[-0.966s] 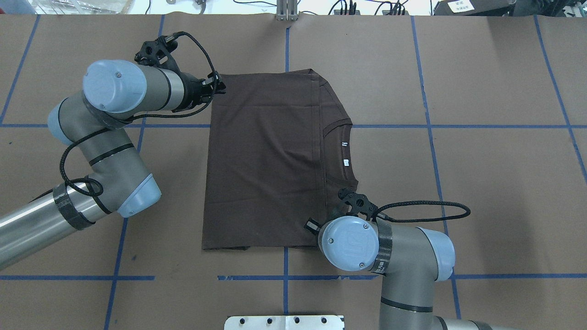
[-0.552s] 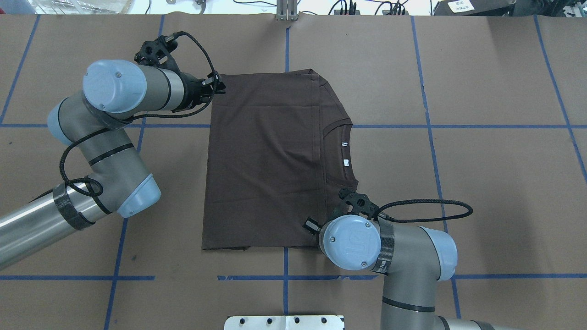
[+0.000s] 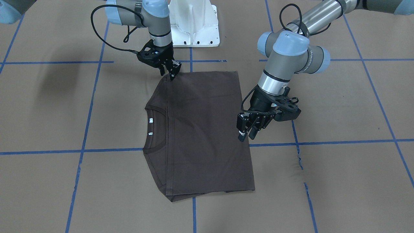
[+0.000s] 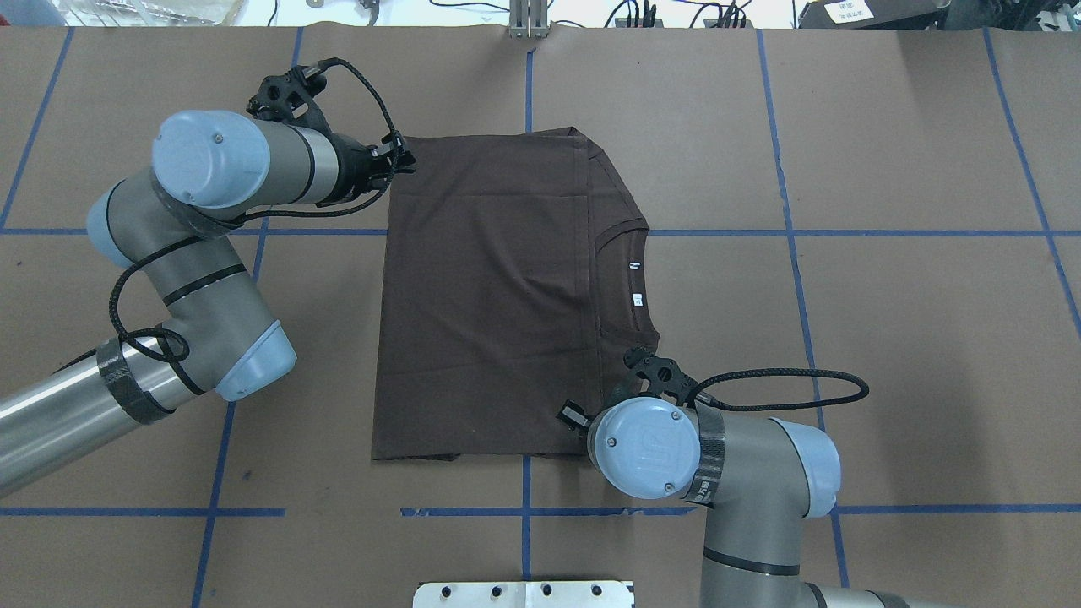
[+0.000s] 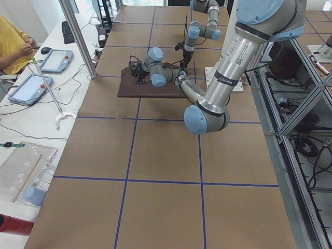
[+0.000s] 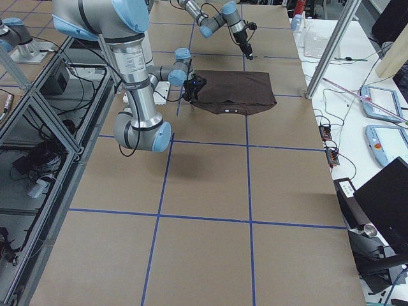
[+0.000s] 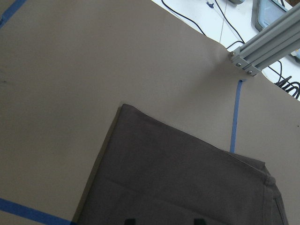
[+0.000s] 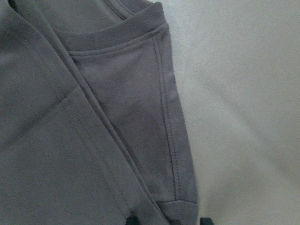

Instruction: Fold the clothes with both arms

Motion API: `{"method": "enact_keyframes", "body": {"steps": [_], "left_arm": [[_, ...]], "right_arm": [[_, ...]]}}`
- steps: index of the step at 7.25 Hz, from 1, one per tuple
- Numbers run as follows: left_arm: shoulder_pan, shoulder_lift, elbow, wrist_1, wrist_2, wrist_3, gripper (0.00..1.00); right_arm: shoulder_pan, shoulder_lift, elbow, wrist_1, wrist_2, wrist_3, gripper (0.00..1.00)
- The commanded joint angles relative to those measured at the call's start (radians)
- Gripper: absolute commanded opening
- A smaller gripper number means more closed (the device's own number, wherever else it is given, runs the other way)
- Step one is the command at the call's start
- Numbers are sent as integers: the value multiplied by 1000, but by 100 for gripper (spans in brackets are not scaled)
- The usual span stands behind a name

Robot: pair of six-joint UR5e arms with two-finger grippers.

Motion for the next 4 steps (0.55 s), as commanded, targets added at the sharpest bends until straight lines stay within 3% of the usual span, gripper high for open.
{"method": "enact_keyframes", "body": {"steps": [1, 4], "left_arm": [[0, -1, 0, 0, 0, 0, 52], [0, 0, 0, 0, 0, 0, 52]], "right_arm": [[0, -1, -6, 1, -1, -2, 52], [2, -1, -9, -3, -1, 1, 27]]}}
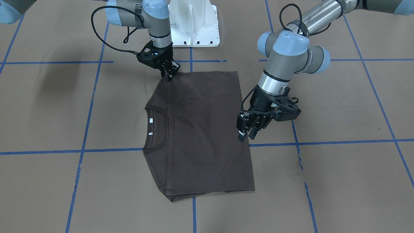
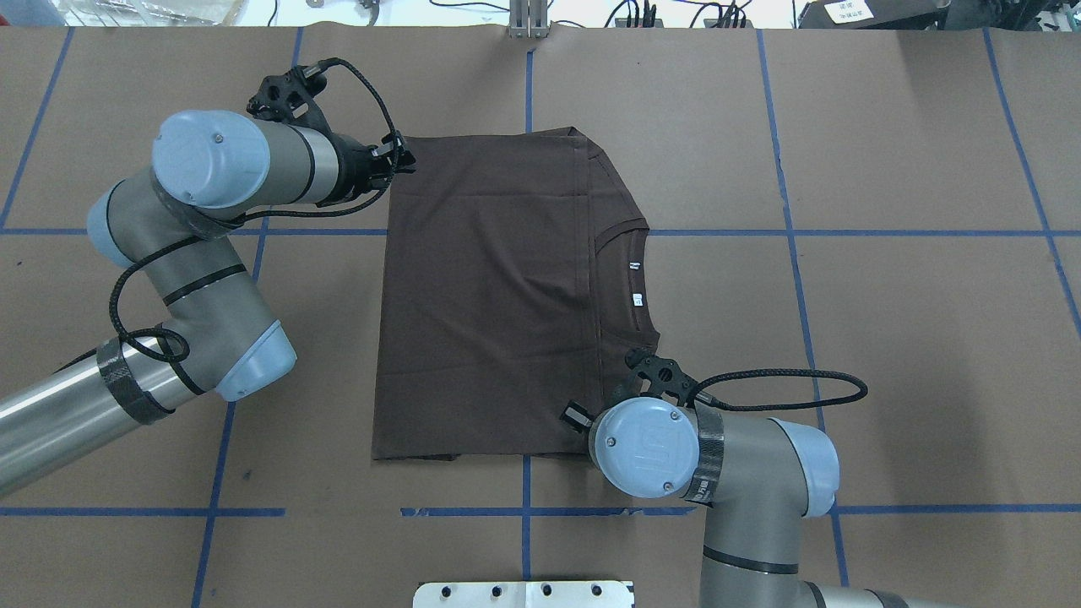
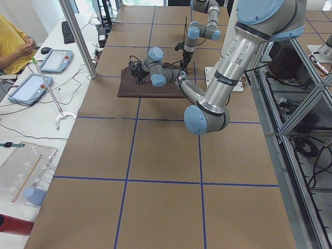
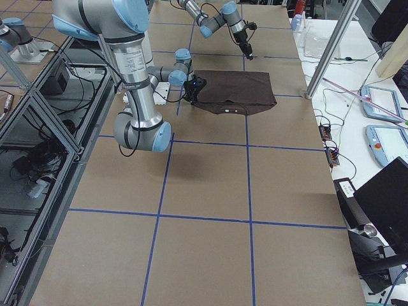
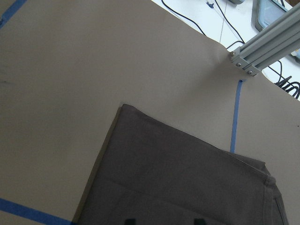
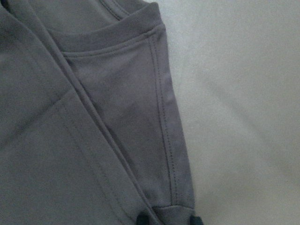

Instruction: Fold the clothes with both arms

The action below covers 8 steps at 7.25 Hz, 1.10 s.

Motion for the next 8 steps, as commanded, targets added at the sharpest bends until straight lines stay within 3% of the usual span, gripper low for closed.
{"method": "enact_keyframes", "body": {"steps": [1, 6, 8], "left_arm": [[0, 0, 0, 0, 0, 0, 52], [-2, 0, -6, 2, 0, 0, 52], [5, 80, -95, 2, -2, -12, 52]], "right_arm": [[1, 2, 0, -2, 0, 1, 3], [12, 2, 26, -5, 6, -4, 0], [15, -11, 71, -6, 23, -4, 0]]}}
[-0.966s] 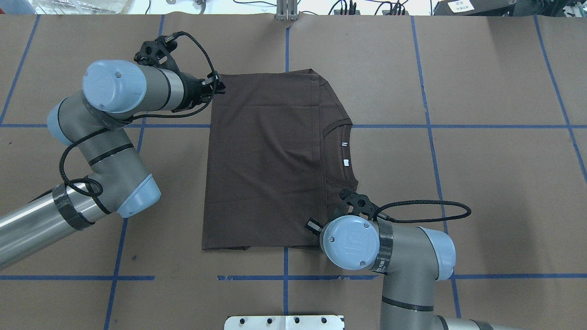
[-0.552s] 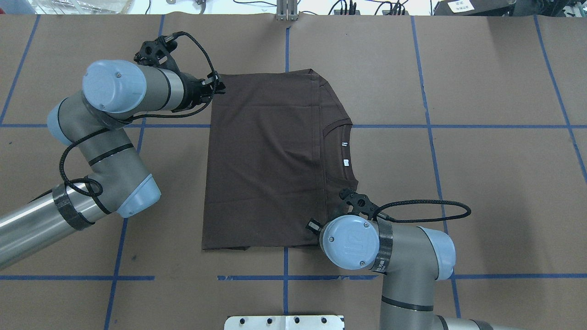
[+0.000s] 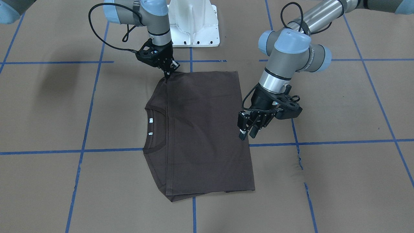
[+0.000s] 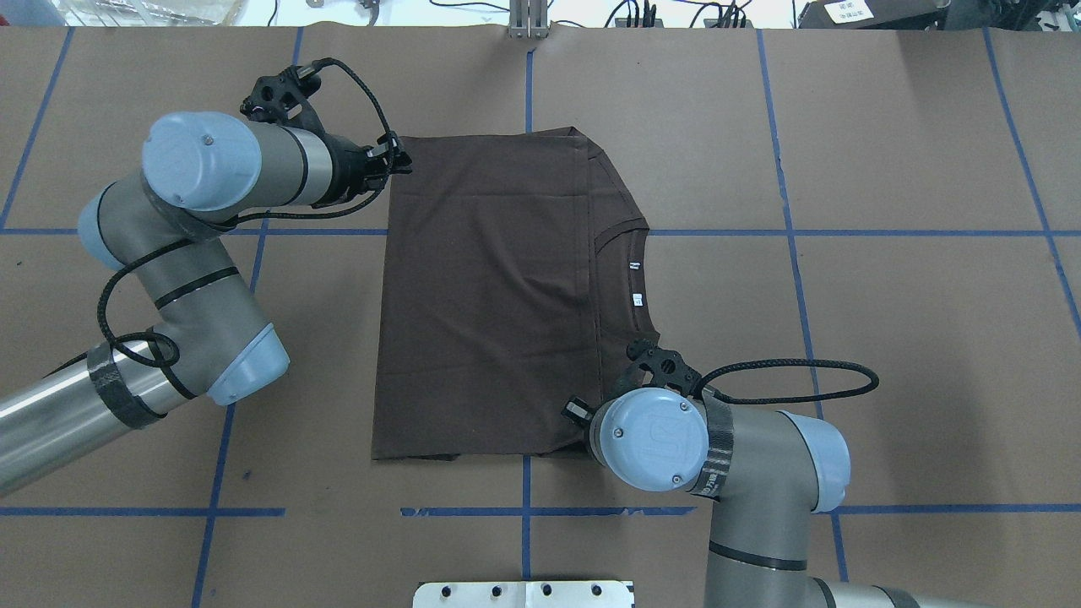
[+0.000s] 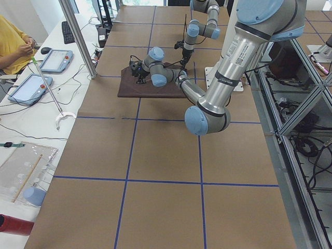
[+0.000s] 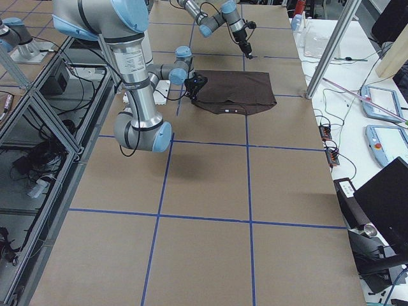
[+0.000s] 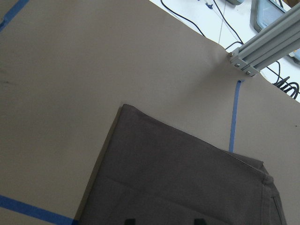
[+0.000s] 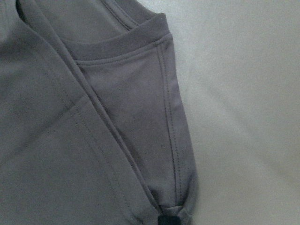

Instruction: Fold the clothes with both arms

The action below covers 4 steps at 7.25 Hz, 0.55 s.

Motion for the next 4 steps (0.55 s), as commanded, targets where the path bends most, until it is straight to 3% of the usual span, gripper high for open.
{"method": "enact_keyframes", "body": {"steps": [1, 4], "left_arm": [[11, 94, -133, 14, -13, -11, 52], [127, 116, -223, 144, -113, -193, 52]], "right_arm": [[1, -30, 65, -16, 11, 0, 0], [0, -35, 131, -111, 22, -5, 0]]}}
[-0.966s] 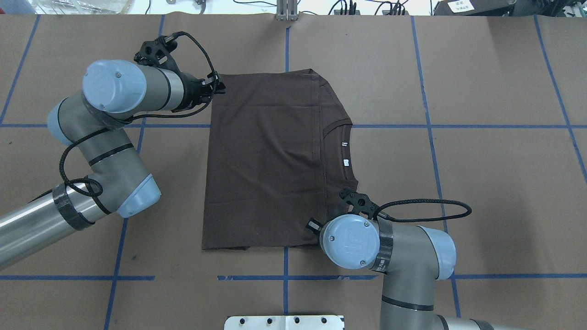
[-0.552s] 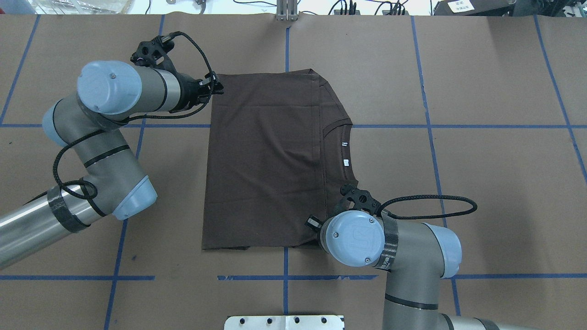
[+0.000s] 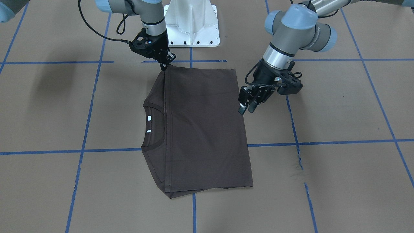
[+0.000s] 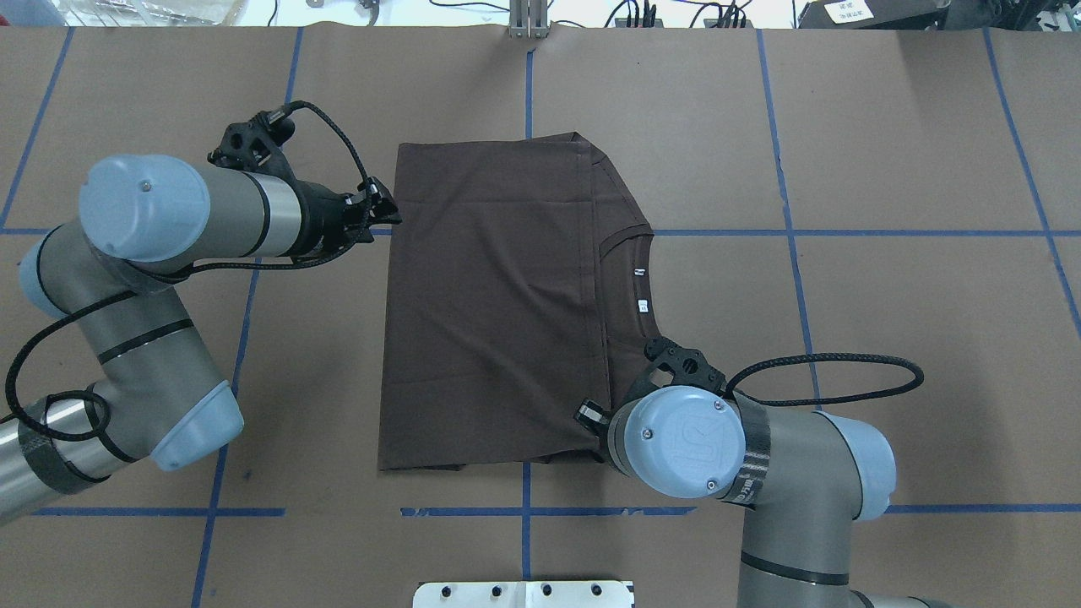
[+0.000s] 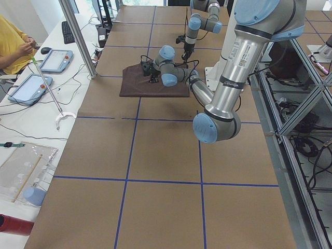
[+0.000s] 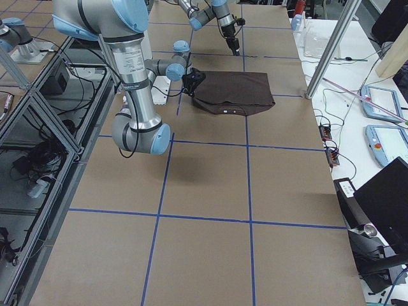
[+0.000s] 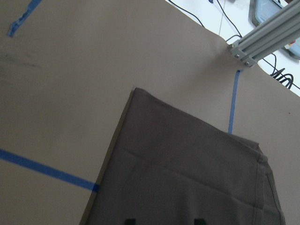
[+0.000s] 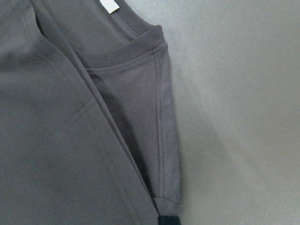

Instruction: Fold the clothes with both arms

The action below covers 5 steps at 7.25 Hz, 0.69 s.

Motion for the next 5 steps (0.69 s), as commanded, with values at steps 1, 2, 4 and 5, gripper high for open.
{"method": "enact_keyframes", "body": {"steps": [1, 2, 4, 5], "left_arm": [[107, 18, -34, 57, 5, -74, 55], [168, 75, -50, 55, 14, -88, 55], [239, 131, -87, 57, 15, -172, 55], [254, 143, -91, 58, 13, -182, 55]], "right_arm": [[-3, -3, 14, -20, 1, 0, 0], [-3, -3, 14, -20, 1, -1, 0], [-3, -3, 14, -22, 1, -1, 0], [-3, -3, 14, -20, 1, -1, 0]]}}
